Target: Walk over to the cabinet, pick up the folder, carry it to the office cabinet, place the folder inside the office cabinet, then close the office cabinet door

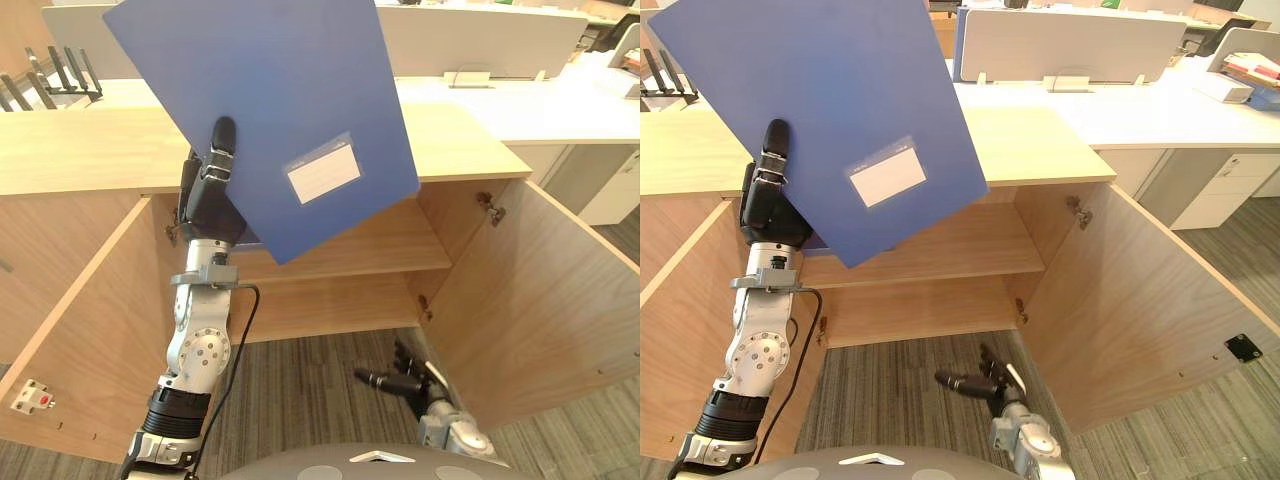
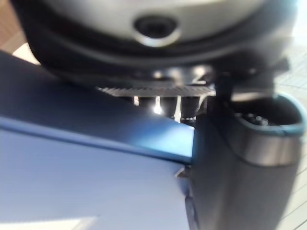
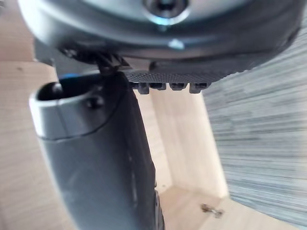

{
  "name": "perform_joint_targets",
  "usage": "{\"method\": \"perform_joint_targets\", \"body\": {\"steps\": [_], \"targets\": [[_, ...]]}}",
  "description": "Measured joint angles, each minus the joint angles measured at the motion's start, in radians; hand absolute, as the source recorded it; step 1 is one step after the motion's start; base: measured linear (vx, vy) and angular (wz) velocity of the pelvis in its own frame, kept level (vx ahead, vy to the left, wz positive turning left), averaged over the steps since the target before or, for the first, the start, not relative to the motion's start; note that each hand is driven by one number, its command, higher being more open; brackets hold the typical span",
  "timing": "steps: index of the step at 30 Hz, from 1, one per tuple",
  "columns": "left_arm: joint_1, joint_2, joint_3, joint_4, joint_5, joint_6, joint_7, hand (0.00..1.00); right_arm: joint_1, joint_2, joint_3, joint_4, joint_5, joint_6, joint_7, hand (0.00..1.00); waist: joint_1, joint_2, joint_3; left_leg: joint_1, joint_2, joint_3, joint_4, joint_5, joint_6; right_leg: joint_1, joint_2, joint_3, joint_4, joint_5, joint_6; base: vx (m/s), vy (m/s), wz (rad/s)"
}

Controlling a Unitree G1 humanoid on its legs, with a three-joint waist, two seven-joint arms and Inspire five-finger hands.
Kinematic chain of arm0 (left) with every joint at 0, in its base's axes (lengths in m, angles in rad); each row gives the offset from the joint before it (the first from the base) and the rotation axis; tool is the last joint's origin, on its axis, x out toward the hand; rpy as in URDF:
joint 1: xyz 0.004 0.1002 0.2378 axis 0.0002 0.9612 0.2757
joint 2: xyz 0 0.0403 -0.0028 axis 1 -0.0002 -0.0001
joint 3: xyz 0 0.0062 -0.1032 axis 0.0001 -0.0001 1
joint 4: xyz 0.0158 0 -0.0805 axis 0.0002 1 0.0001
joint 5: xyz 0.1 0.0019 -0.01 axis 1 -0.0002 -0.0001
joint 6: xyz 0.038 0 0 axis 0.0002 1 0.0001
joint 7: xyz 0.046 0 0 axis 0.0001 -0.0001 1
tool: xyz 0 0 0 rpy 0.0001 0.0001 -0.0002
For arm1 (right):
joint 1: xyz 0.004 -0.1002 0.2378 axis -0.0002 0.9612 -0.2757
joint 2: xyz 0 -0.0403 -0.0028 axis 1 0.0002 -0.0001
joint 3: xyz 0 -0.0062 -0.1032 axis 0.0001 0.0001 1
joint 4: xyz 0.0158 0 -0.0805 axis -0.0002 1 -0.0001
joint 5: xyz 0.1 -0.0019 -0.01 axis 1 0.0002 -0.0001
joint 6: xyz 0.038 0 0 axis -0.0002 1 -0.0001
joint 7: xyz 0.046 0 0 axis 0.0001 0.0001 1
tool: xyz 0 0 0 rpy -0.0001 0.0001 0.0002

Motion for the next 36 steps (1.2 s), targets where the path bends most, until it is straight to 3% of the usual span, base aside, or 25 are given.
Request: {"method": "perform_joint_targets", "body": {"steps": [12,19,25,31,36], "targets": [[0.039,0.010,0.135,0.039,-0.014,0.000,-0.059,0.00,0.000,-0.034,-0.272,-0.237,0.323,-0.046,0.047,1.00,-0.026,0.003,0.001,0.002,-0.001,0.011,0.000,-0.007,-0.004,-0.011,0.009,0.020,0.009,0.000,0.000,-0.02,-0.034,-0.05],[0.039,0.011,0.183,0.093,-0.035,0.002,-0.081,0.00,-0.028,-0.082,-0.418,-0.459,0.475,-0.117,0.091,1.00,-0.025,0.012,-0.003,0.006,0.000,0.011,0.000,-0.010,-0.003,-0.013,0.014,0.027,0.014,0.000,0.000,-0.04,-0.042,-0.03],[0.038,0.011,0.163,0.095,-0.031,0.012,-0.123,0.00,-0.164,-0.095,-0.409,-0.542,0.520,-0.134,0.136,1.00,-0.021,0.016,-0.006,0.005,0.000,0.011,0.011,-0.015,0.000,-0.013,0.015,0.032,0.021,0.000,0.000,-0.03,-0.032,-0.02],[-0.028,0.052,0.074,0.198,-0.031,0.042,-0.160,0.00,-0.372,-0.246,-0.293,-0.539,0.517,-0.134,0.147,1.00,-0.006,0.018,-0.005,0.005,0.000,0.002,0.011,-0.012,0.003,-0.012,0.014,0.029,0.026,0.000,0.000,-0.04,-0.033,0.02],[-0.086,0.059,-0.011,0.255,-0.028,0.059,-0.196,0.00,-0.523,-0.292,-0.214,-0.469,0.523,-0.134,0.203,1.00,0.004,0.017,-0.006,0.005,-0.002,-0.013,0.005,-0.002,0.012,-0.007,0.012,0.014,0.025,0.000,0.000,-0.03,-0.040,0.08]]}}
